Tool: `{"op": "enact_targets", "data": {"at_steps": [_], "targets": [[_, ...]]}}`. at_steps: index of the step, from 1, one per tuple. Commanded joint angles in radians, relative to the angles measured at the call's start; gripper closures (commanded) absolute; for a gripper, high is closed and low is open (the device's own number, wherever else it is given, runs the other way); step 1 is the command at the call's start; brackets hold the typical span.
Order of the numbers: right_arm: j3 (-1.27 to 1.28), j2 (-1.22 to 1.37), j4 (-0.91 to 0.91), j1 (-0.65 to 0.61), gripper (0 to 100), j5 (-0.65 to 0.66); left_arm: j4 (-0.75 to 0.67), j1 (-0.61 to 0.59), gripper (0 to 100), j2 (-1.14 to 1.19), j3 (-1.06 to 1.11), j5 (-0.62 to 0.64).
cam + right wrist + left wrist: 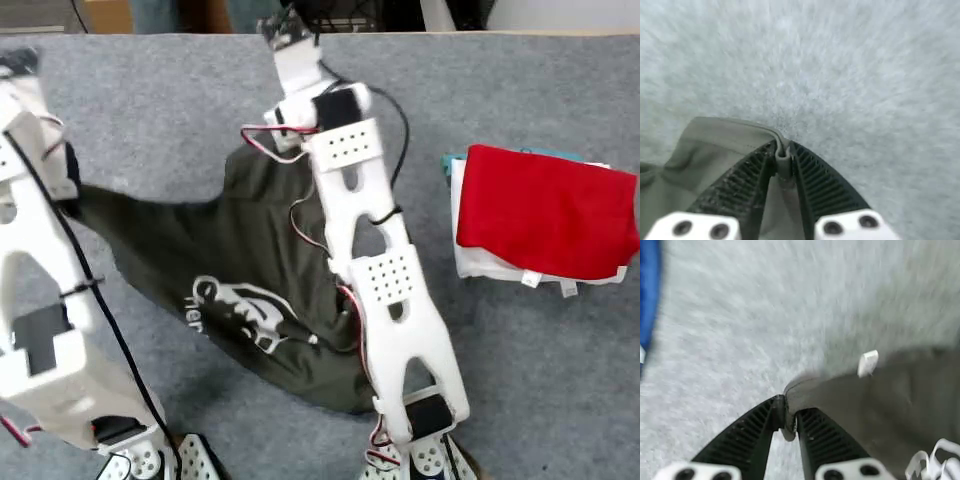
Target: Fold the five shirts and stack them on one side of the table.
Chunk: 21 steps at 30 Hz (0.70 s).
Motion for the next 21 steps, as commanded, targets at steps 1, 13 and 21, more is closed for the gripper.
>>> {"op": "enact_targets", "data": {"at_steps": [1, 13, 21], "targets": [[-0.051, -0.245, 0.043, 0.035, 98.6, -0.008, 0.008, 0.015, 97, -0.183, -0.107, 0.069], [-0.054, -0.924, -0.11, 0.055, 98.6, -0.005, 0.006, 0.093, 97, -0.845, -0.107, 0.109], [-0.053, -1.173, -0.201, 0.055, 98.6, -0.003, 0.005, 0.091, 97, -1.082, -0.127, 0.109]]}}
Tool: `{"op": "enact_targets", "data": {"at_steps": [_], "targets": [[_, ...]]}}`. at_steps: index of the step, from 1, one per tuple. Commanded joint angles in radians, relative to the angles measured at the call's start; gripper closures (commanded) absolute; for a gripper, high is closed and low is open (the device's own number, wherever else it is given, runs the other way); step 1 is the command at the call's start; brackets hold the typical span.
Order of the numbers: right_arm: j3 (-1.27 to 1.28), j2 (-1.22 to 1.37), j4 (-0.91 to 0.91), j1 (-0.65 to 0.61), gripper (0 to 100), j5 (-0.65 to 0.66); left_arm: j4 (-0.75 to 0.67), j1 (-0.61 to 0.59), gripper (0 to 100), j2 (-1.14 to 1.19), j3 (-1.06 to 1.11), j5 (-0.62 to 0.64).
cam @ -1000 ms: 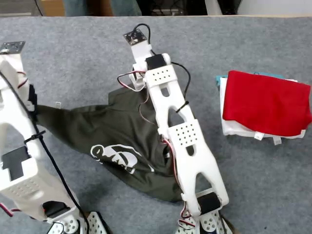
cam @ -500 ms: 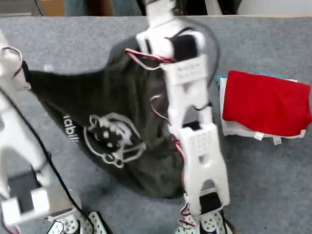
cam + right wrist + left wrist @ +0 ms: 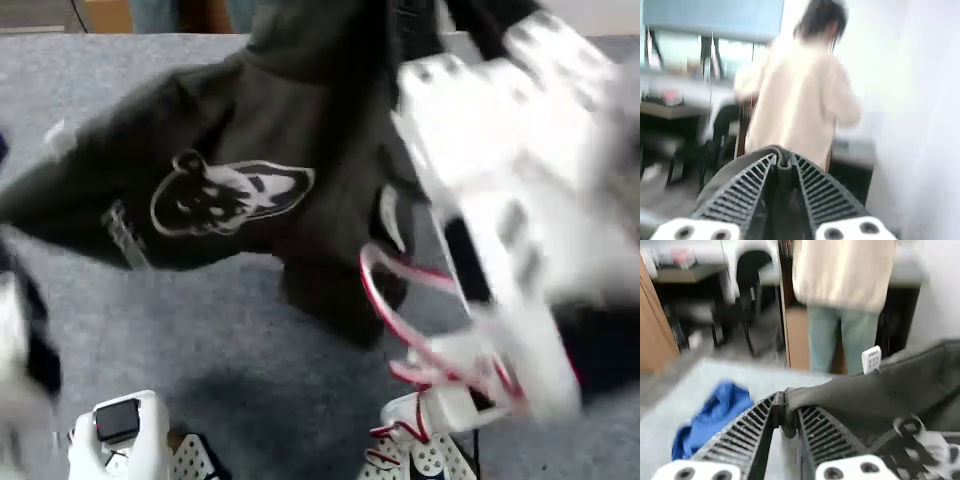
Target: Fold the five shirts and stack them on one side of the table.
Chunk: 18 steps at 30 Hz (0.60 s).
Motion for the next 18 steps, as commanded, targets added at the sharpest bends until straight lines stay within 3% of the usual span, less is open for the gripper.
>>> {"op": "enact_targets", "data": {"at_steps": [1, 7, 11, 15, 18], "targets": [[-0.022, -0.101, -0.066, 0.017, 98.6, -0.003, -0.002, 0.005, 97, -0.057, -0.044, 0.008], [0.143, -0.154, -0.144, 0.017, 98.6, -0.003, 0.0, 0.005, 97, -0.063, -0.047, 0.014], [0.394, -0.122, -0.207, 0.017, 98.6, -0.002, -0.086, 0.007, 97, -0.052, 0.139, 0.014], [0.668, -0.05, -0.356, 0.017, 98.6, 0.0, -0.345, 0.008, 97, -0.029, 0.479, 0.014], [0.84, 0.035, -0.552, 0.051, 98.6, 0.0, -0.689, 0.008, 97, 0.018, 0.759, 0.009]]}}
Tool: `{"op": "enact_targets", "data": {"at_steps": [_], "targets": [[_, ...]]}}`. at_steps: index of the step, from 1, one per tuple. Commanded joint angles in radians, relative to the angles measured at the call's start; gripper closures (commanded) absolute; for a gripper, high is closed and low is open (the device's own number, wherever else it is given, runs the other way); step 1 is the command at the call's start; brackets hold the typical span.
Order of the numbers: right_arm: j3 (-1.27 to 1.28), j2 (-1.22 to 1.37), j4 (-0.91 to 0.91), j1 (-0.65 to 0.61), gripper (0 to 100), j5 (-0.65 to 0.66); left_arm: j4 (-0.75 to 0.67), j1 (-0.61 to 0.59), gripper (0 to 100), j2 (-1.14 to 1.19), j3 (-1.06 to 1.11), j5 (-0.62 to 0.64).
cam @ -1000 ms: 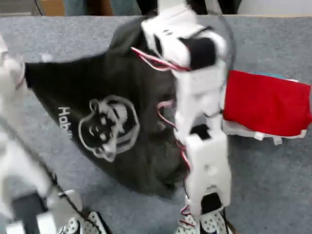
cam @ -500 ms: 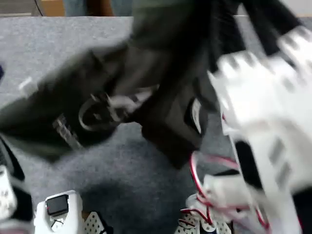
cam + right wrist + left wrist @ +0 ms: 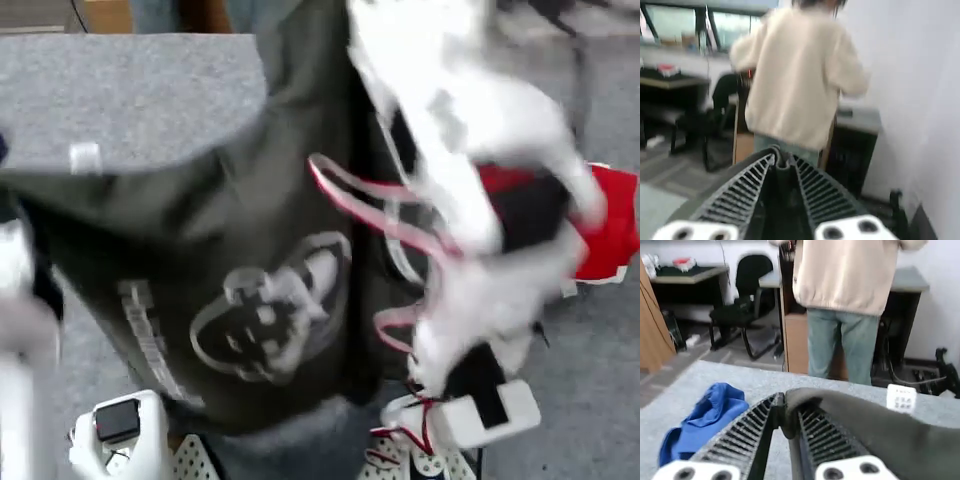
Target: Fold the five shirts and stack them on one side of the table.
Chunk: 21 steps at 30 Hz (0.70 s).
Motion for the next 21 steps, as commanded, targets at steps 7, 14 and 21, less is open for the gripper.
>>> {"op": "enact_targets", "data": {"at_steps": [7, 14, 21], "targets": [[0.254, 0.363, -0.542, 0.095, 98.6, 0.0, -1.068, 0.008, 97, 0.437, 0.544, -0.051], [-0.041, 0.665, -0.552, 0.118, 98.6, 0.002, -1.039, 0.005, 97, 0.825, 0.274, -0.123], [-0.378, 0.797, -0.138, 0.118, 98.5, 0.003, -0.766, -0.005, 97, 0.818, 0.222, -0.19]]}}
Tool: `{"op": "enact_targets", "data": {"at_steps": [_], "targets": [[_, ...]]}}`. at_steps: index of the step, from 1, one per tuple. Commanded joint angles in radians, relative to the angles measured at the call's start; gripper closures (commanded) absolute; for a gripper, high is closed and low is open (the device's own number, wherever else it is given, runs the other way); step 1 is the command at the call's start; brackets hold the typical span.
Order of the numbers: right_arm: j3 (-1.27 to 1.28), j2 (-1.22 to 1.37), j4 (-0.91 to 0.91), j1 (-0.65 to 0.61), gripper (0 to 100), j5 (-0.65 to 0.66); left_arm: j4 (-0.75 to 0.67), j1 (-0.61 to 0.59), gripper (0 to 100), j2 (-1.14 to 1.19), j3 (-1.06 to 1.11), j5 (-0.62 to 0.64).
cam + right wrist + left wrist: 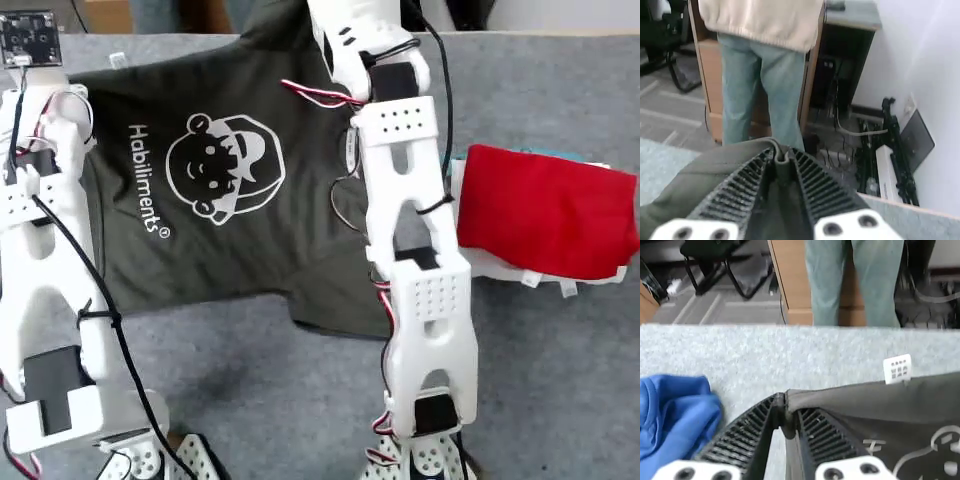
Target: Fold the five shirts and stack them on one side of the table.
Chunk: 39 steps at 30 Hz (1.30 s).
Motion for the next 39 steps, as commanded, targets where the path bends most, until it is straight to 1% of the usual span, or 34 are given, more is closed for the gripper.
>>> {"op": "enact_targets", "data": {"at_steps": [1, 4, 6, 9, 11, 15, 17, 20, 22, 25, 26, 30, 37, 39], "targets": [[-0.199, 0.01, 0.249, 0.017, 98.5, 0.005, 0.15, -0.008, 97, -0.046, -0.056, -0.029], [-0.308, 0.028, 0.497, 0.014, 98.5, 0.092, 0.284, -0.008, 97, -0.084, -0.012, -0.035], [-0.351, 0.048, 0.634, 0.011, 98.5, 0.147, 0.341, -0.008, 97, -0.121, 0.056, -0.035], [-0.392, 0.079, 0.836, 0.014, 98.5, 0.189, 0.342, -0.015, 97, -0.183, 0.232, -0.035], [-0.429, 0.096, 0.976, 0.015, 98.5, 0.235, 0.327, -0.005, 97, -0.239, 0.363, -0.069], [-0.374, 0.091, 0.976, 0.064, 98.5, 0.235, 0.318, 0.012, 97, -0.411, 0.591, -0.149], [-0.283, 0.039, 0.977, 0.071, 98.5, 0.227, 0.322, 0.01, 97, -0.5, 0.676, -0.175], [-0.044, -0.107, 0.976, 0.066, 98.5, 0.235, 0.336, -0.018, 97, -0.618, 0.78, -0.181], [0.14, -0.216, 0.968, 0.063, 98.5, 0.235, 0.376, -0.045, 97, -0.678, 0.814, -0.186], [0.387, -0.361, 0.941, 0.068, 98.5, 0.236, 0.459, -0.091, 97, -0.747, 0.849, -0.262], [0.463, -0.407, 0.928, 0.069, 98.5, 0.241, 0.471, -0.11, 97, -0.756, 0.857, -0.278], [0.78, -0.598, 0.855, 0.069, 98.5, 0.304, 0.448, -0.17, 97, -0.749, 0.872, -0.287], [1.337, -0.905, 0.618, 0.069, 98.5, 0.313, 0.436, -0.168, 97, -0.632, 0.877, -0.29], [1.466, -0.975, 0.589, 0.071, 98.5, 0.311, 0.437, -0.168, 97, -0.601, 0.875, -0.33]]}}
